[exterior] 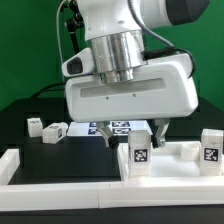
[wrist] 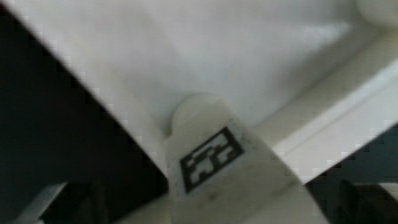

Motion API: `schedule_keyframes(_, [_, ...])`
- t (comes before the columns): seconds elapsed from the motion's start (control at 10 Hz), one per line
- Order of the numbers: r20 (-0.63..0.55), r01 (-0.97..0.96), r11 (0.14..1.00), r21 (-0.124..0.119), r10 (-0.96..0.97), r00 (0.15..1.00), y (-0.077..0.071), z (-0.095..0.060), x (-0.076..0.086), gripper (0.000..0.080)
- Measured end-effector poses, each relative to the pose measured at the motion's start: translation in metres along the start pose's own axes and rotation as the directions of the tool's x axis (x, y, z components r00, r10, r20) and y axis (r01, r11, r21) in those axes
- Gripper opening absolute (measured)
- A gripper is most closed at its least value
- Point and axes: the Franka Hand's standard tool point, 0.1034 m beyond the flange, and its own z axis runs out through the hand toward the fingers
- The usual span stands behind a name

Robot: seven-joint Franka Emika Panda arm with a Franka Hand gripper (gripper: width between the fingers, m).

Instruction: Assemble square table

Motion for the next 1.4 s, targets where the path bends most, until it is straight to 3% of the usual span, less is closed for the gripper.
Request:
schedule_keyframes(0.1, [-0.002, 0.147, 0.989, -0.008, -0.147, 0.989, 0.000, -0.001, 0.001, 0.0649])
schedule_keyframes(0.2, [-0.001, 0.123, 0.992, -0.007, -0.123, 0.992, 0.000, 0.000, 0.000, 0.0649])
schedule_keyframes(0.4, [-0.001, 0.095, 0.995, -0.008, -0.095, 0.995, 0.000, 0.000, 0.000, 0.0387])
schedule_keyframes(0.5, [-0.001, 0.057, 0.998, -0.007, -0.057, 0.998, 0.000, 0.000, 0.000, 0.0387])
schedule_keyframes(0.6, [-0.002, -0.043, 0.999, -0.006, 0.043, 0.999, 0.000, 0.000, 0.000, 0.0287])
schedule_keyframes(0.9, [-0.004, -0.259, 0.966, -0.005, 0.259, 0.966, 0.000, 0.000, 0.001, 0.0287])
schedule_keyframes(1.1, [-0.004, -0.552, 0.834, -0.015, 0.552, 0.834, -0.002, 0.001, 0.001, 0.0287])
schedule_keyframes(1.2, [-0.002, -0.697, 0.717, -0.022, 0.697, 0.717, -0.007, 0.002, -0.003, 0.0287])
schedule_keyframes(1.4, [0.011, -0.931, 0.363, 0.021, 0.931, 0.364, -0.009, 0.005, -0.002, 0.0288])
